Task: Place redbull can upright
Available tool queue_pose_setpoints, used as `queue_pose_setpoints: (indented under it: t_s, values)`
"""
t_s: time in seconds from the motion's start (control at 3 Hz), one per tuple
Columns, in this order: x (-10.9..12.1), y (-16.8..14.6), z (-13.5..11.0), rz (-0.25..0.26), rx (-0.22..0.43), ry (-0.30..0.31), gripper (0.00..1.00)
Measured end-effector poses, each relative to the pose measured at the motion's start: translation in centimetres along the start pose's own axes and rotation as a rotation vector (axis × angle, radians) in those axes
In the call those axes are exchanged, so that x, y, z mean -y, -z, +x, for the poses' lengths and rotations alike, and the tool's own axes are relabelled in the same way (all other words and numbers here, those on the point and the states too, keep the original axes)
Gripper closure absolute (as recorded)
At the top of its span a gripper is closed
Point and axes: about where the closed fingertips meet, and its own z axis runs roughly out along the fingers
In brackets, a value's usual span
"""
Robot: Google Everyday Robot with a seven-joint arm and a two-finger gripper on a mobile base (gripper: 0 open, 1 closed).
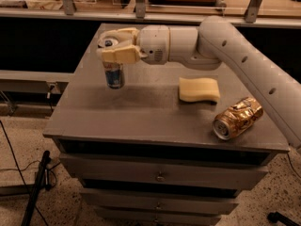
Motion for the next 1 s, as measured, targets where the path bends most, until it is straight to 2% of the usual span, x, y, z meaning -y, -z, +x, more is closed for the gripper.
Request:
queue_pose_setpoints:
  t_s: [1.0]
  values:
    - [0.3, 0.7, 3.0, 0.022, -0.003, -0.006, 0.13]
